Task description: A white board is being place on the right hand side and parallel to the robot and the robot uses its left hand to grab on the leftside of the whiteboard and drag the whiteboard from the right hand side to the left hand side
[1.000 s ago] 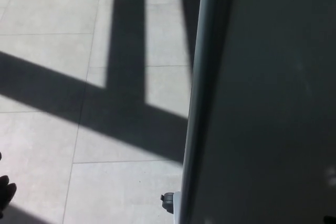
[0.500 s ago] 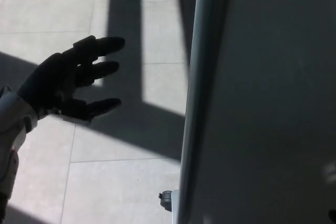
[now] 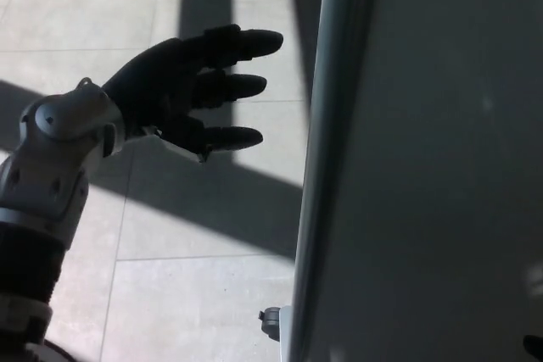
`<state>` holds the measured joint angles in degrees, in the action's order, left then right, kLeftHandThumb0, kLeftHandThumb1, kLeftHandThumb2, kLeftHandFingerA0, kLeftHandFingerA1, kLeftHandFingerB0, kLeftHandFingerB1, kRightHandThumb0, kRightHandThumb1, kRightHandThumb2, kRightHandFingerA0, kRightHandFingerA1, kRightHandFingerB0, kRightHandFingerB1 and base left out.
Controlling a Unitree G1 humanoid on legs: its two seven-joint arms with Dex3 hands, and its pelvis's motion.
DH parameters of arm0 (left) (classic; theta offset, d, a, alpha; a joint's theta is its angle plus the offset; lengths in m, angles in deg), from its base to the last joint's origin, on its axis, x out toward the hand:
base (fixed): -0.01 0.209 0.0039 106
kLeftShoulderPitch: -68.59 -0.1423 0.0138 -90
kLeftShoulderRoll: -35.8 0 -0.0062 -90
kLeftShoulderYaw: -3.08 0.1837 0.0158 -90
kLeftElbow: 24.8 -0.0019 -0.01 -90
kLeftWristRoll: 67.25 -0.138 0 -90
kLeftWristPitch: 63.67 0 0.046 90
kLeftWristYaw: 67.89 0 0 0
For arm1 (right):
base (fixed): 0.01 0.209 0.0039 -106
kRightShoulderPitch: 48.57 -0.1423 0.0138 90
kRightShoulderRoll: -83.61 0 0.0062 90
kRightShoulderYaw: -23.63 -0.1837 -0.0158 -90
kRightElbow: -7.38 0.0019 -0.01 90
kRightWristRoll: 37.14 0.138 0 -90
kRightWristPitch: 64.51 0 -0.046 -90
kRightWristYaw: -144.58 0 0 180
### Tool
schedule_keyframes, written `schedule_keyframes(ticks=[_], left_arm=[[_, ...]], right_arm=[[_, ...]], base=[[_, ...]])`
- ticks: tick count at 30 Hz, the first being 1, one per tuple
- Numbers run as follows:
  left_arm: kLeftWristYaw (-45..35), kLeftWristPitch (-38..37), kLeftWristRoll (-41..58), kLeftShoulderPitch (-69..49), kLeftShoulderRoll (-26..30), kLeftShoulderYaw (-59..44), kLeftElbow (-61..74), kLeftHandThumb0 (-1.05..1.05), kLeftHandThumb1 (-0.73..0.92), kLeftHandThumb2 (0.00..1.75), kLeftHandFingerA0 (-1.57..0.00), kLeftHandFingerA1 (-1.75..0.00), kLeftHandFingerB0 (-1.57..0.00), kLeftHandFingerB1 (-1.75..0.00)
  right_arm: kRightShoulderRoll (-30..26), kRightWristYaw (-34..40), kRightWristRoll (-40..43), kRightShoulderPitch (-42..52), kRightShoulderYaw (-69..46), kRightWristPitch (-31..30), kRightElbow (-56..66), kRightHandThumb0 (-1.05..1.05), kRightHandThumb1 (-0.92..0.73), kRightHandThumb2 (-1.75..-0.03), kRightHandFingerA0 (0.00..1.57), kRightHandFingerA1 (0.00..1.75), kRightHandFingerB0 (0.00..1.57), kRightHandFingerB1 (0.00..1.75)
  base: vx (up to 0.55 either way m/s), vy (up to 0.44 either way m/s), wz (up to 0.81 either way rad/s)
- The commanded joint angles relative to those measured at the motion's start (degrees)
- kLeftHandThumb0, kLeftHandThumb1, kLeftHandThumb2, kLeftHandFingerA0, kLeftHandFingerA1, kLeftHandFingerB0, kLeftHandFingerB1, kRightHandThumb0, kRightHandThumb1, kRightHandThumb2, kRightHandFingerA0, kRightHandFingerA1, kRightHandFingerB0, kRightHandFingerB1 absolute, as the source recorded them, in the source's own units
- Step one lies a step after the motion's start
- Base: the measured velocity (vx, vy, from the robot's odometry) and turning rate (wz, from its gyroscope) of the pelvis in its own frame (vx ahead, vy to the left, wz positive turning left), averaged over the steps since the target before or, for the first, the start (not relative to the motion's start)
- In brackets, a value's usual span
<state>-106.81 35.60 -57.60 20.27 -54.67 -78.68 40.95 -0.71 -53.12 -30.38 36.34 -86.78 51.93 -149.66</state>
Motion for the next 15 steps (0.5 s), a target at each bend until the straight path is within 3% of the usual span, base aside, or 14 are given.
schedule_keyframes(ticks=[1, 7, 8, 10, 11, 12, 13, 14, 15], left_arm=[[-1.6, 0.6, -1.4, 2.1, -1.3, 1.4, -1.7, -0.58, 0.38, 0.69, -0.06, -0.34, -0.1, -0.25], [-0.7, 2.7, -1.0, 0.3, -4.0, 2.5, 0.4, -0.55, 0.36, 0.71, -0.05, -0.33, -0.07, -0.21], [0.5, 3.7, -1.4, 0.0, -5.1, 3.0, 1.0, -0.53, 0.35, 0.67, -0.06, -0.36, -0.09, -0.19], [0.9, 3.9, -1.7, 0.2, -5.8, 3.3, 1.1, -0.49, 0.34, 0.67, -0.06, -0.35, -0.05, -0.19], [0.5, 3.7, -1.7, 0.0, -6.2, 3.5, 1.2, -0.43, 0.45, 0.56, -0.06, -0.29, -0.03, -0.21], [-0.4, 4.2, -1.0, 0.1, -6.7, 3.5, 0.7, -0.44, 0.32, 0.71, 0.0, -0.32, 0.0, -0.22], [-0.6, 4.5, -0.8, 0.2, -6.9, 3.4, 0.6, -0.44, 0.32, 0.71, 0.0, -0.32, 0.0, -0.22], [-0.5, 4.5, -1.1, 0.7, -7.6, 3.6, -0.1, -0.47, 0.33, 0.71, -0.01, -0.29, 0.0, -0.19], [-0.3, 4.7, -1.1, 0.1, -8.6, 4.2, 0.1, -0.48, 0.33, 0.7, -0.01, -0.29, -0.02, -0.2]], right_arm=[[-0.5, 0.7, 0.4, -0.6, 0.6, 1.3, -0.2, -0.48, -0.71, -0.62, 0.98, 0.61, 0.59, 0.43], [0.0, 0.4, 0.9, 0.6, 0.9, 1.8, -0.2, -0.49, -0.69, -0.61, 0.99, 0.59, 0.6, 0.43], [-0.1, 0.5, 0.7, 0.4, 1.1, 1.8, -0.3, -0.51, -0.57, -0.95, 0.86, 0.7, 0.52, 0.59], [-0.2, 0.6, 0.6, 0.0, 1.3, 1.7, -0.2, -0.5, -0.56, -0.95, 0.85, 0.7, 0.52, 0.59], [-0.2, 0.5, 0.5, 0.2, 1.5, 1.9, -0.1, -0.51, -0.57, -0.95, 0.85, 0.71, 0.52, 0.59], [-0.3, 0.5, 0.3, 0.2, 1.8, 2.3, -0.2, -0.52, -0.59, -0.95, 0.86, 0.71, 0.52, 0.59], [-0.3, 0.5, 0.3, 0.2, 1.9, 2.4, -0.2, -0.52, -0.59, -0.95, 0.86, 0.71, 0.52, 0.59], [-0.3, 0.6, 0.5, -0.3, 1.9, 2.3, -0.2, -0.48, -0.7, -0.61, 0.97, 0.62, 0.6, 0.43], [-0.3, 1.0, 0.0, 0.2, 2.2, 3.2, -0.3, -0.49, -0.69, -0.61, 0.98, 0.6, 0.6, 0.43]], base=[[0.0, 0.0, 0.0], [0.0, 0.0, 0.0], [0.0, 0.0, 0.0], [0.0, 0.0, 0.0], [0.0, 0.0, 0.0], [0.0, 0.0, 0.0], [0.0, 0.0, 0.0], [0.0, 0.0, 0.0], [0.0, 0.0, 0.0]])
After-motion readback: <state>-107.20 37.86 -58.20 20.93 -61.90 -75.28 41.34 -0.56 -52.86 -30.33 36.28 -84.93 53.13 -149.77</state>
